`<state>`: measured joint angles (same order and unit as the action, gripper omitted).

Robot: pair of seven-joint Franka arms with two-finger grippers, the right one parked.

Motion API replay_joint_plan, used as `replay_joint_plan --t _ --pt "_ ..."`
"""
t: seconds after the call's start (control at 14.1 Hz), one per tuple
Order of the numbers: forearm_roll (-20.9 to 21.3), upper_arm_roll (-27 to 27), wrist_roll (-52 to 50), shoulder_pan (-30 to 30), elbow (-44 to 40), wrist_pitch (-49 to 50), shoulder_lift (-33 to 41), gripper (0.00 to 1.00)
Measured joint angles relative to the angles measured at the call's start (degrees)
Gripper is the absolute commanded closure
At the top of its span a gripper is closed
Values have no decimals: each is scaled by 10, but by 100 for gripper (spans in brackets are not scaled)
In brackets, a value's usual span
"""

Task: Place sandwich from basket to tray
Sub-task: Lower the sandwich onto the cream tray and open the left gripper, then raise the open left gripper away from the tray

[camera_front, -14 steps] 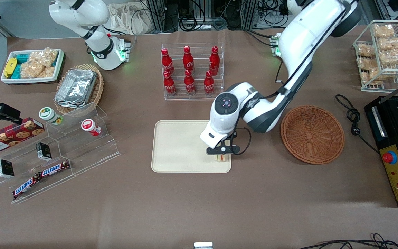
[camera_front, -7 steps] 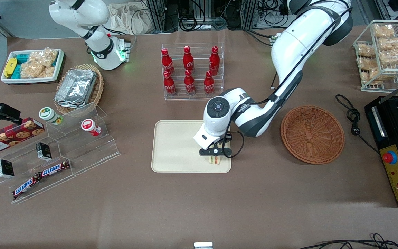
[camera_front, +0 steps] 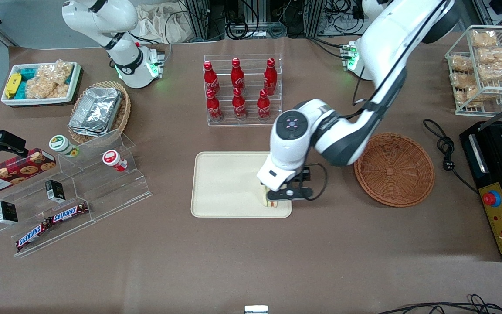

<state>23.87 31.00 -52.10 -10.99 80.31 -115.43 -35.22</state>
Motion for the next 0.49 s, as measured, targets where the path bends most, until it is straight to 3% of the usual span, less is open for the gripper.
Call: replay_joint_plan --t 0.28,0.49 --pt "-86 -12 134 69 0 129 114 1" --pt "-158 -111 283 66 26 178 201 1"
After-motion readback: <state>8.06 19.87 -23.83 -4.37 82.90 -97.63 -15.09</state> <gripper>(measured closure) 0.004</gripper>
